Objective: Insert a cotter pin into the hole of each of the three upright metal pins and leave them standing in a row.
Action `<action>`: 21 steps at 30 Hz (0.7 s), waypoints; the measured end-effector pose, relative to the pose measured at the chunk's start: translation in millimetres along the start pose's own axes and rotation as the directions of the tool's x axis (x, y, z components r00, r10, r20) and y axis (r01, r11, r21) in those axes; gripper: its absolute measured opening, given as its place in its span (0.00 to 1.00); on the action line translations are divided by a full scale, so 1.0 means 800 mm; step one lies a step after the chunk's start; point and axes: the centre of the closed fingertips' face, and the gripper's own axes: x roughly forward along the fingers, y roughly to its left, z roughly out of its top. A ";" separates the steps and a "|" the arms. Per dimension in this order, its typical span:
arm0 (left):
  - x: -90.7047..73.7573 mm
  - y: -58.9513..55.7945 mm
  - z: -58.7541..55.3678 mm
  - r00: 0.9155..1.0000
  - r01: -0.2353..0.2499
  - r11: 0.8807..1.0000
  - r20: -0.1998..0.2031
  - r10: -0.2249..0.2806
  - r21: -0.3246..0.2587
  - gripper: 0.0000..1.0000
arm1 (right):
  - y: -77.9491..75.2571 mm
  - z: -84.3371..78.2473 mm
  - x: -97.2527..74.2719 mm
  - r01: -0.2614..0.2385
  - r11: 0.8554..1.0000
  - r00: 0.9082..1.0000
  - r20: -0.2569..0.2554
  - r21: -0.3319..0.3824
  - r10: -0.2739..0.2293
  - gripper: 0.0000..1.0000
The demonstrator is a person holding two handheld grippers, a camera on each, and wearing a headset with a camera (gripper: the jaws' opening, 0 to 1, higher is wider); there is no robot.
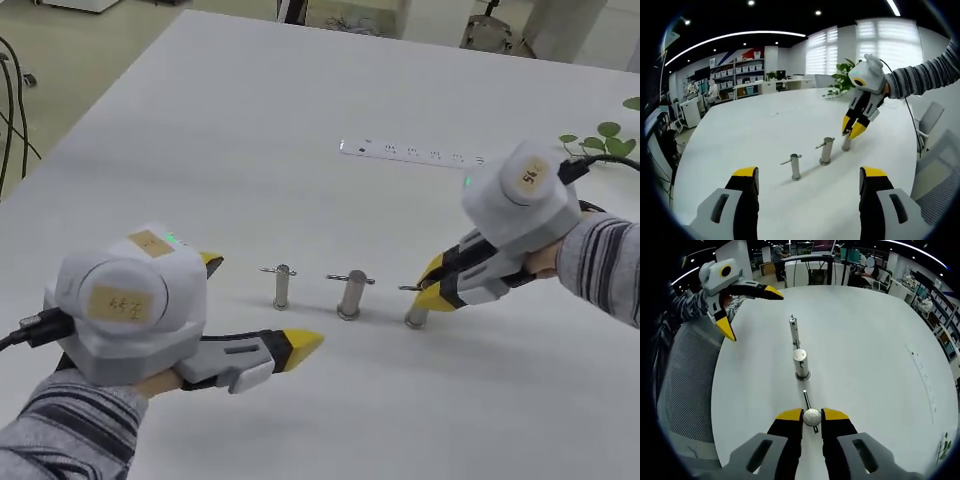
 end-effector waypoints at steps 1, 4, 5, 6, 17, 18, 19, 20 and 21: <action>0.000 0.000 -0.001 1.000 -0.001 1.000 0.002 0.001 -0.008 0.83 | -0.001 0.000 0.000 0.004 1.000 1.000 0.002 0.005 -0.004 0.09; 0.001 0.002 -0.002 1.000 -0.008 1.000 0.001 0.008 -0.023 0.86 | -0.003 0.000 0.000 0.021 1.000 1.000 0.007 0.005 -0.021 0.10; 0.001 0.003 -0.002 1.000 -0.009 1.000 0.001 0.009 -0.023 0.88 | -0.003 0.000 0.000 0.024 1.000 1.000 0.008 0.008 -0.024 0.12; 0.001 0.004 -0.003 1.000 -0.014 1.000 -0.004 0.014 -0.023 0.89 | -0.003 -0.001 -0.001 0.032 0.999 0.999 0.011 0.001 -0.032 0.14; 0.000 0.017 0.002 0.998 -0.060 0.997 0.018 0.061 -0.055 0.99 | 0.000 0.010 -0.037 0.151 0.971 0.975 0.135 0.183 -0.177 0.38; 0.000 0.018 0.002 0.998 -0.064 0.996 0.019 0.066 -0.060 0.99 | 0.002 0.012 -0.042 0.157 0.965 0.969 0.156 0.208 -0.192 0.40; -0.001 0.018 0.002 0.997 -0.068 0.996 0.019 0.069 -0.061 0.99 | 0.004 0.013 -0.045 0.163 0.962 0.965 0.168 0.219 -0.202 0.42; -0.001 0.019 0.002 0.997 -0.070 0.996 0.018 0.071 -0.059 0.99 | 0.007 0.013 -0.049 0.175 0.954 0.958 0.181 0.242 -0.222 0.43; -0.001 0.020 0.001 0.997 -0.071 0.996 0.016 0.072 -0.061 0.99 | 0.009 0.014 -0.052 0.181 0.950 0.954 0.190 0.255 -0.232 0.46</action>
